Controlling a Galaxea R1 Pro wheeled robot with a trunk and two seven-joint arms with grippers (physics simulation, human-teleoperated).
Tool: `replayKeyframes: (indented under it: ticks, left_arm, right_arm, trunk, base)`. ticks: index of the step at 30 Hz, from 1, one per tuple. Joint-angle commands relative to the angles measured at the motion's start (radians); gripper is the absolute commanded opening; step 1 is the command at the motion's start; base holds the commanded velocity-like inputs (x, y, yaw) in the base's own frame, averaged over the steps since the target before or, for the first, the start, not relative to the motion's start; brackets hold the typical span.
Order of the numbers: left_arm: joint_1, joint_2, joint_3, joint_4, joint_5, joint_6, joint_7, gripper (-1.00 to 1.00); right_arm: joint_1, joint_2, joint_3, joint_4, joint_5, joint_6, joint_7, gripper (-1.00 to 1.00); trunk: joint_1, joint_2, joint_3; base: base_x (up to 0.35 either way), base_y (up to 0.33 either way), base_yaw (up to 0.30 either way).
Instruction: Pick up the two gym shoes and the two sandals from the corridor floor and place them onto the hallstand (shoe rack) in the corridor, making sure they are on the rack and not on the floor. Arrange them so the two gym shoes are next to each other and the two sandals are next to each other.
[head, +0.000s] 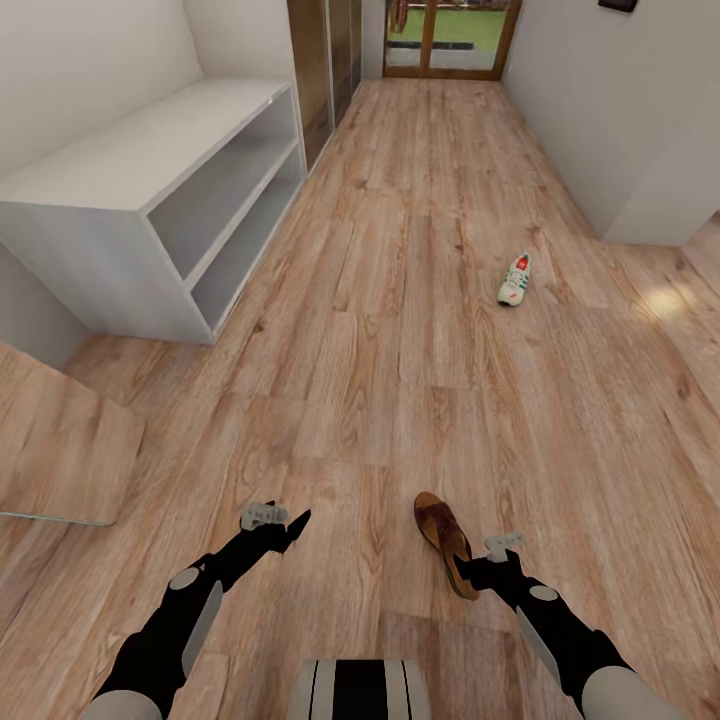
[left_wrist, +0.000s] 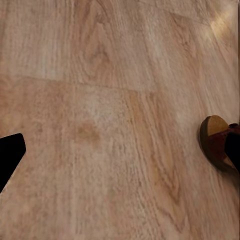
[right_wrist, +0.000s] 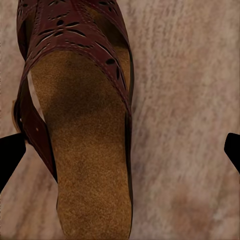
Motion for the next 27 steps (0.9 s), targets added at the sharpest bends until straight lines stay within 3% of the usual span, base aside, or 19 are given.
replayKeyframes:
  ticks: [1,6,27]
  left_arm:
    - [0.001,-0.001,0.003,-0.012,0.004,0.002,-0.007,1.0]
    - [0.002,-0.002,0.003,-0.054,0.005,0.01,-0.005,1.0]
    - [0.003,0.0,0.001,-0.073,0.003,0.006,-0.006,1.0]
  right_arm:
    - [0.0,-0.001,0.004,0.001,-0.001,-0.002,0.0,1.0]
    - [0.0,0.001,0.006,0.0,0.0,-0.002,0.001,1.0]
    - [0.0,0.001,0.006,0.003,0.0,-0.001,0.002,1.0]
  trunk:
    - [0.0,0.0,-0.001]
    - [0.0,0.0,-0.001]
    - [0.0,0.0,-0.001]
  base:
    - [0.008,0.0,0.0]
    - [0.004,0.0,0.0]
    - [0.0,0.0,0.0]
